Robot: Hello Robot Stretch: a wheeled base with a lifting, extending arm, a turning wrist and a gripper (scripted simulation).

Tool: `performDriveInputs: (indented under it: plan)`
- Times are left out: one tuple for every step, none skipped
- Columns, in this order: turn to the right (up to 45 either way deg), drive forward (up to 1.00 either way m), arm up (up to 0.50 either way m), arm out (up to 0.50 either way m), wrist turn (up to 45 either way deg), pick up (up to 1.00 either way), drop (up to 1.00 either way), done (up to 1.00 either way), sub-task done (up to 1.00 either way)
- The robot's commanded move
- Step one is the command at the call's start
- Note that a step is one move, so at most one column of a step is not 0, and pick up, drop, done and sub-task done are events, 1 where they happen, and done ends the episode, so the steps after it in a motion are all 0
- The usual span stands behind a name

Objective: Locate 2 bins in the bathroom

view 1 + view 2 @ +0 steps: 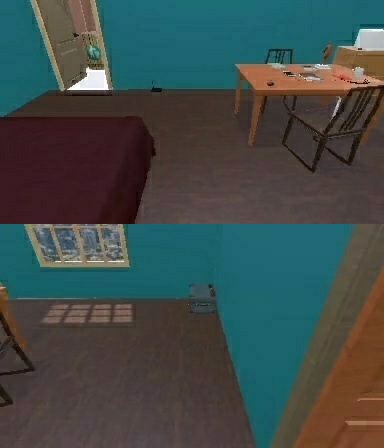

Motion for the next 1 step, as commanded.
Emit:
performDriveInputs:
  plan:
    - [0.0, 1.0, 0.0, 0.0, 0.0, 0.0, 0.0, 0.0, 0.0]
